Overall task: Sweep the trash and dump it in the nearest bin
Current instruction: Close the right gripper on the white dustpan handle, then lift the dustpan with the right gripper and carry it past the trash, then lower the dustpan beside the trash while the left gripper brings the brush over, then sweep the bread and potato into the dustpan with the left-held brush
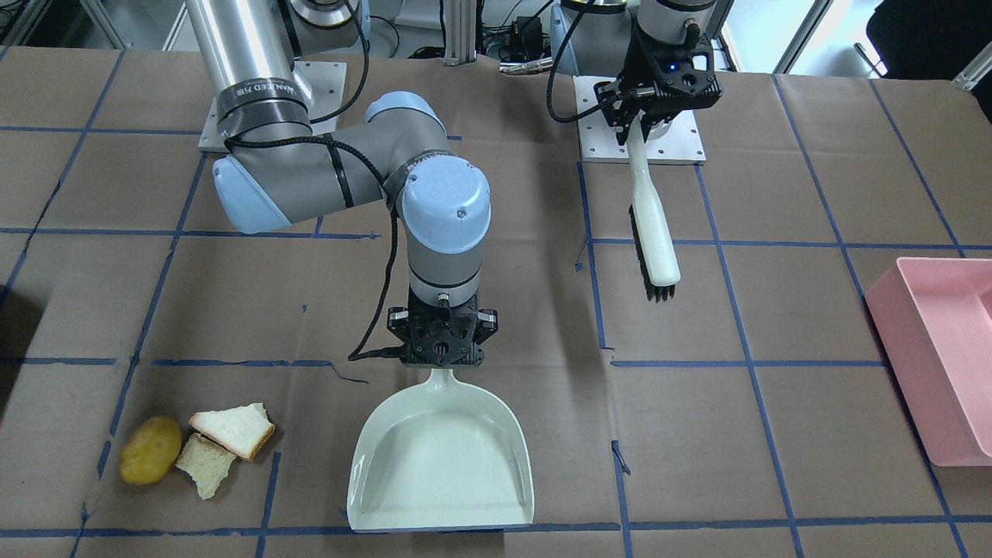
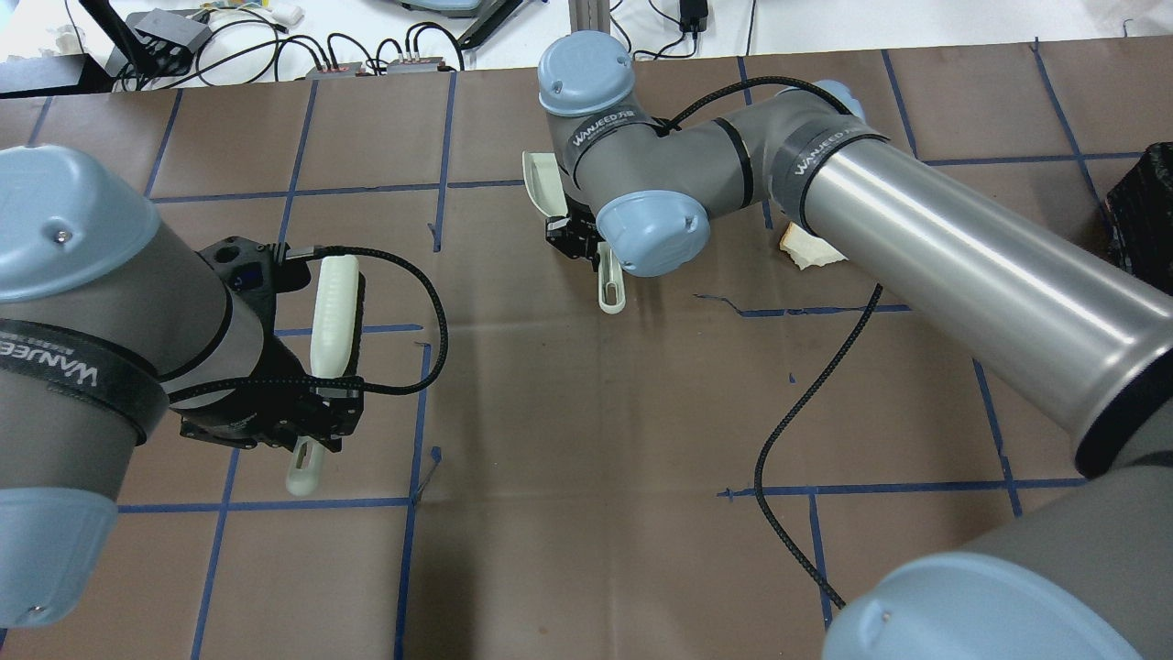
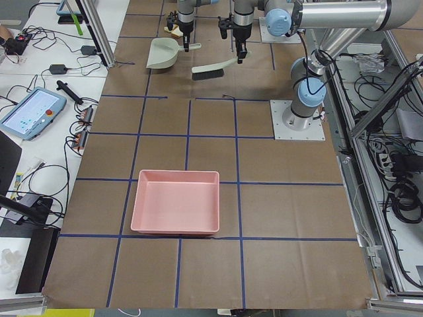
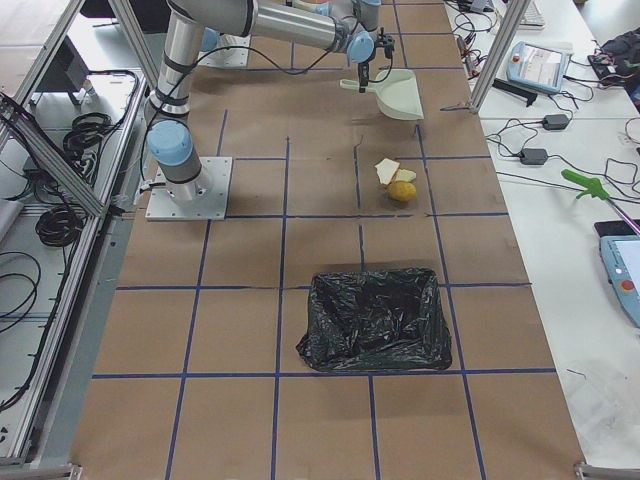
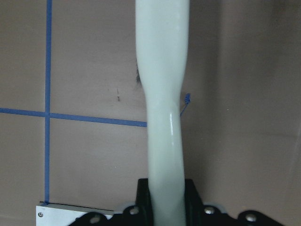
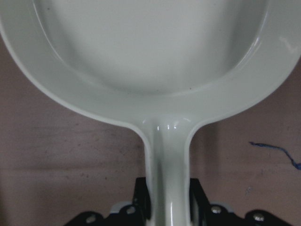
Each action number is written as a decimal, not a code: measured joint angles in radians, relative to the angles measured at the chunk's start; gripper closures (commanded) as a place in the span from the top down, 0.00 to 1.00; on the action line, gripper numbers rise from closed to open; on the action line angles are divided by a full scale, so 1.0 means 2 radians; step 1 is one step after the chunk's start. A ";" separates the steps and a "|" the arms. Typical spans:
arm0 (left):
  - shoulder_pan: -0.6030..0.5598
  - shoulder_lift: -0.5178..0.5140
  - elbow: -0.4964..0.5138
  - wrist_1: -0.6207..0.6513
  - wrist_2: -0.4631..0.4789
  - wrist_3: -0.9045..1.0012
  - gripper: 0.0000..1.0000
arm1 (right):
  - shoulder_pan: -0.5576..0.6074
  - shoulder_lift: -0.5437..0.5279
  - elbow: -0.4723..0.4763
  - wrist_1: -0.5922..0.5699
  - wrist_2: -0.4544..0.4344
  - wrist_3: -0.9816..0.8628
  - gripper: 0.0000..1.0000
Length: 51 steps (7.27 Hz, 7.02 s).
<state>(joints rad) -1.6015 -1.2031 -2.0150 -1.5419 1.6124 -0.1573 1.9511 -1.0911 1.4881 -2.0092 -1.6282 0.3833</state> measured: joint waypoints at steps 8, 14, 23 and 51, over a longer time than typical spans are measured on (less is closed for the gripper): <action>-0.001 -0.002 0.000 0.005 -0.002 -0.001 0.00 | -0.055 -0.083 0.007 0.107 -0.018 -0.065 0.00; -0.001 0.001 -0.006 0.009 -0.002 0.000 0.01 | -0.203 -0.147 0.054 0.130 -0.052 -0.359 0.00; -0.002 -0.004 -0.008 0.017 -0.010 0.025 0.00 | -0.419 -0.150 0.079 -0.007 -0.078 -0.970 0.00; -0.297 -0.562 0.498 0.099 -0.020 -0.185 0.00 | -0.469 0.034 0.028 -0.141 0.023 -1.297 0.00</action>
<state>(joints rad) -2.1957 -2.3278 -1.0196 -1.3432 1.5716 -0.5266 1.0141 -1.0232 1.5443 -2.2911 -1.5830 -2.2106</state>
